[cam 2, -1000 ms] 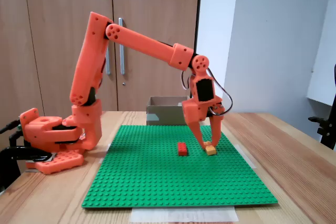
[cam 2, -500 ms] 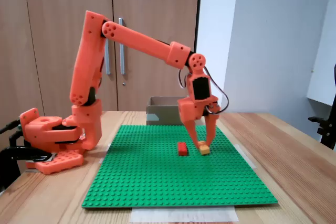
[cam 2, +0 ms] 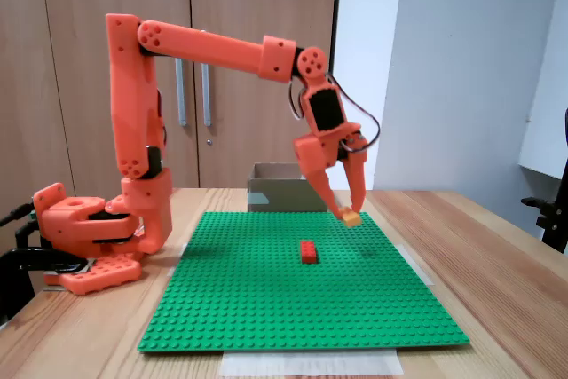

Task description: Pick the yellow lego block and put it in the box.

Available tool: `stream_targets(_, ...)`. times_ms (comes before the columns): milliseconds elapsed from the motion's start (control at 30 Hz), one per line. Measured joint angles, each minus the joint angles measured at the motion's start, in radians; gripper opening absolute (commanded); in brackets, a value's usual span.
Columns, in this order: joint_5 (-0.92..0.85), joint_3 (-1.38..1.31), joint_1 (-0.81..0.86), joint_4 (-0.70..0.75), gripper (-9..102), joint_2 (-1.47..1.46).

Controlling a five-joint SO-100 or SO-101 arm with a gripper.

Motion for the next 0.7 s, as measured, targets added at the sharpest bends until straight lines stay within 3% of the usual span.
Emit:
stream_targets(400,-0.025,0.0,-0.035,0.078,-1,0.225)
stream_targets(700,-0.028,0.0,-0.19,0.138,-1,0.387)
